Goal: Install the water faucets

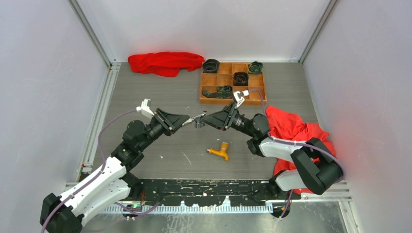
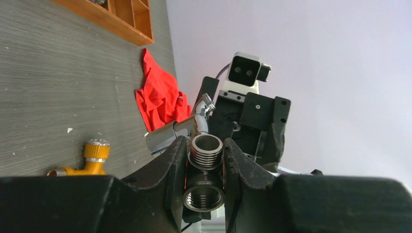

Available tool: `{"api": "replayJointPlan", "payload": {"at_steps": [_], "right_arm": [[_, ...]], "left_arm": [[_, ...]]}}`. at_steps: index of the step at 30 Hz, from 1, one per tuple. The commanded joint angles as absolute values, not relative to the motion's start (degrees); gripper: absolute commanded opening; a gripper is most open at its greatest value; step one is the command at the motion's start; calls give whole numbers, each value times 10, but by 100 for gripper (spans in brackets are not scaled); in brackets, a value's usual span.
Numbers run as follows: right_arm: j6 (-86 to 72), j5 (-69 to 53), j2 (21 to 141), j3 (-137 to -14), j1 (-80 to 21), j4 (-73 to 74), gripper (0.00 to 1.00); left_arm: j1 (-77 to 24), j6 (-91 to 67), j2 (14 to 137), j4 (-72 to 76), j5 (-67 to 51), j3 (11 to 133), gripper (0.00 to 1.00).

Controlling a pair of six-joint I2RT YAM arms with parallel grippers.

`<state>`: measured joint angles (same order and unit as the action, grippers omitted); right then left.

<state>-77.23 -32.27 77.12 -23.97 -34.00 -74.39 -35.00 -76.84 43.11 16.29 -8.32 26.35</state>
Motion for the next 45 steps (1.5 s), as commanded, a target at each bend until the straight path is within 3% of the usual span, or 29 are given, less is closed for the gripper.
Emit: {"api": "replayJointPlan", "payload": {"at_steps": [1,10,16,19,25,30,36,42,45], "right_arm": [[-820,-370,790,-307,-340,-763,81],[-835,-390,824,-301,-338,-776,80],[-796,-425,788,-295,-315,-818,79],[-711,-437,740,-294,-308,-775,79],[-429,-385,586,-285,-307,-537,83],[-293,-367,521,-252,-307,-491,88],[-307,-405,561,-249,-314,-565,90],[-309,-399,592,-261,-334,-580,90],[-317,-400,602,-264,-346,-589,84]], "left_arm": [[-349,-749,415,189,-75,281,0],[-348,-737,407,177,-70,285,0],[-332,-727,392,150,-93,298,0],[-311,-728,394,146,-136,305,0],[-246,-737,425,165,-294,331,0],[-226,-773,482,227,-405,358,0],[-226,-786,550,255,-523,408,0],[-226,-785,559,252,-526,422,0],[-226,-783,556,253,-523,421,0]]}}
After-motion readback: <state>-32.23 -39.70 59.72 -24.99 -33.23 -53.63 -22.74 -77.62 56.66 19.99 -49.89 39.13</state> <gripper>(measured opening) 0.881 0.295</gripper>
